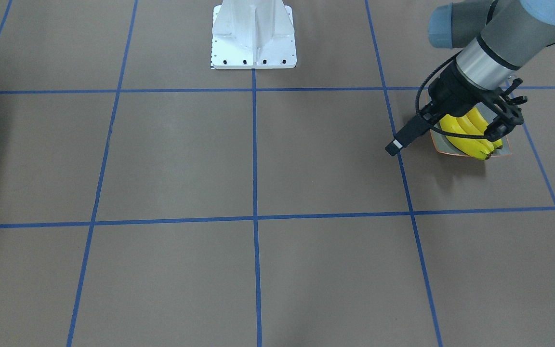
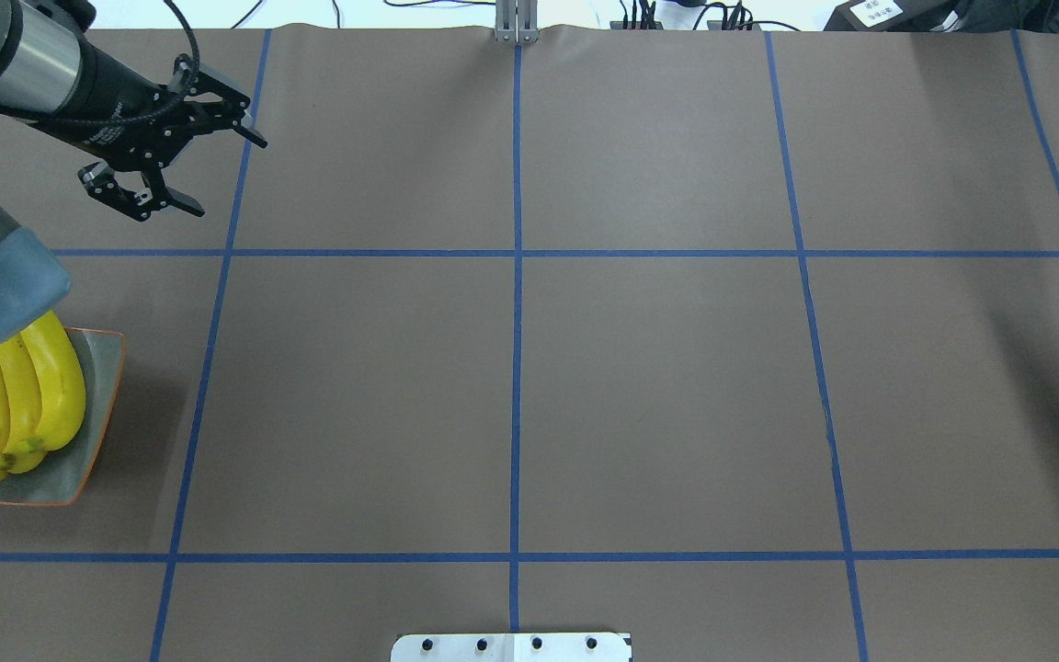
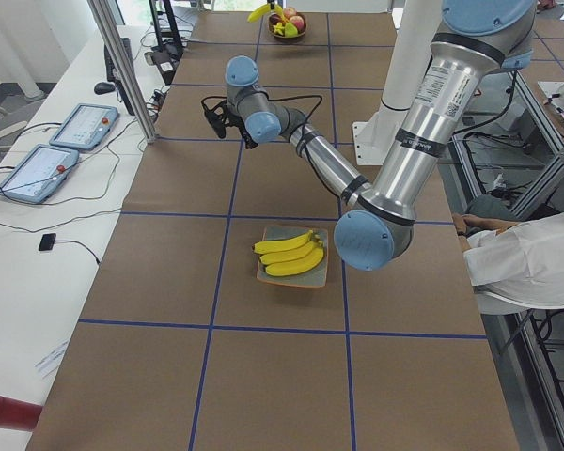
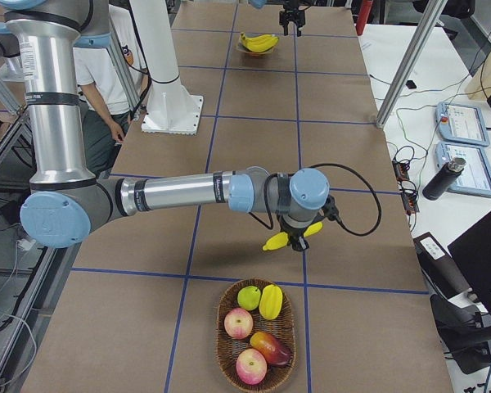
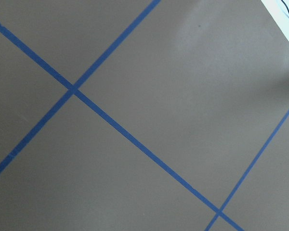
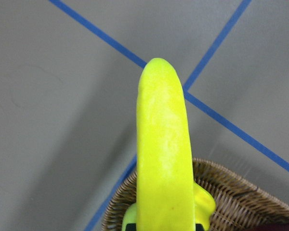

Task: Transfer all bananas from basket to plate

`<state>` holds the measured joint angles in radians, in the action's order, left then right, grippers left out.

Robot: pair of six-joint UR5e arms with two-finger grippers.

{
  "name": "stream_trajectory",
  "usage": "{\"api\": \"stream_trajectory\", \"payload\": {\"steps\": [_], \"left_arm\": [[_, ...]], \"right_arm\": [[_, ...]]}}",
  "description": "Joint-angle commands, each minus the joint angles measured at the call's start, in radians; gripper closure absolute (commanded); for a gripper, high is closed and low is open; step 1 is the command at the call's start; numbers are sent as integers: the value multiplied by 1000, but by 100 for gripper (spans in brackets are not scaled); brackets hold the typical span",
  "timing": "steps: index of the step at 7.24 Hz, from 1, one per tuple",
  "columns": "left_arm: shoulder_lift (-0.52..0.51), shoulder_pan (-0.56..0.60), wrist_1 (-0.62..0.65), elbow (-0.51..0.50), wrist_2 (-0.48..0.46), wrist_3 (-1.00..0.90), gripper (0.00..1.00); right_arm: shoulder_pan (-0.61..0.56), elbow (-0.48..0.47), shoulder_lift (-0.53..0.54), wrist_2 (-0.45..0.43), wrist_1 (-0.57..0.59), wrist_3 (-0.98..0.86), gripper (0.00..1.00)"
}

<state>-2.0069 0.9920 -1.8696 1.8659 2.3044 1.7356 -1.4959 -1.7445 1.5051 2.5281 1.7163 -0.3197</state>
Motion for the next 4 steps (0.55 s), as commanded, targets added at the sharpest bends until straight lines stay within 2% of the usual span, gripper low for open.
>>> {"api": "stream_trajectory", "payload": {"steps": [1,2,4], "left_arm": [[-62,-47,-14,-2,1,33,0],[-103,-55,-32,-23,0,44,0],[-150,-75,-89,-54,0,67,0]], "right_arm": [[185,-179,-85,43,-7,469,100],[291,-214,-185,40,-12,695,100],[438,-217,-352,22,-50,1002,100]]}}
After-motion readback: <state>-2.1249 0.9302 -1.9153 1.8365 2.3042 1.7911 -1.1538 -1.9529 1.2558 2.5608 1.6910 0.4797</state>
